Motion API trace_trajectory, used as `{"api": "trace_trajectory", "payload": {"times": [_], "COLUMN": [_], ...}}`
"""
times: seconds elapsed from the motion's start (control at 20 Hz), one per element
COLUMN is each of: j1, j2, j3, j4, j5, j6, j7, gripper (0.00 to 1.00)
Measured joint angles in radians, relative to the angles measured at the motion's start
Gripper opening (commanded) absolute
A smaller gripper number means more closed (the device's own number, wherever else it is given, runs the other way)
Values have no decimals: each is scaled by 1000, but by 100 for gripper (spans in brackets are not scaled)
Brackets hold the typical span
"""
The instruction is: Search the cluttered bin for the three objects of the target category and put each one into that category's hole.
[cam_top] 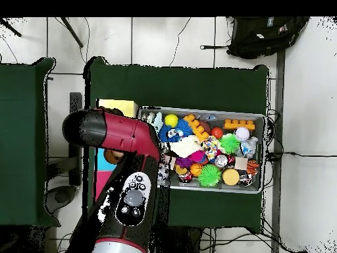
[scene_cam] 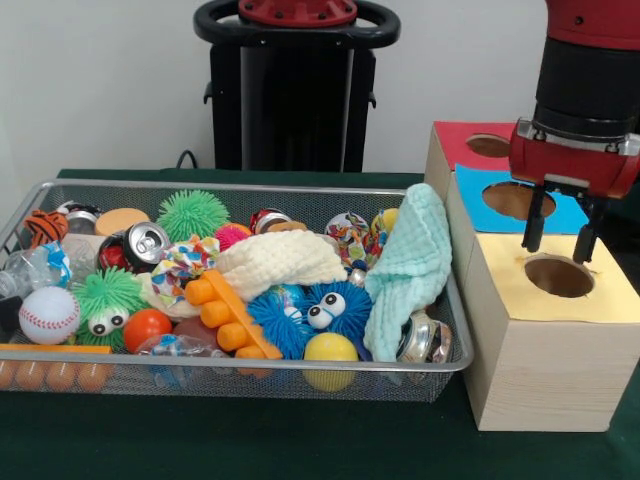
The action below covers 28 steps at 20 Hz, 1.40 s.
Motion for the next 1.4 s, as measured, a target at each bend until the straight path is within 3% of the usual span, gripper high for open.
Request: {"api": "trace_trajectory", "payload": {"times": [1.0, 1.4], "j1": [0, -35], "j2": [-51, -119], "j3": [-8, -18], "j4": [9, 66], "j5": [-4, -27], "j6": [65, 78], "j7": [0, 0], "gripper": [100, 100]}}
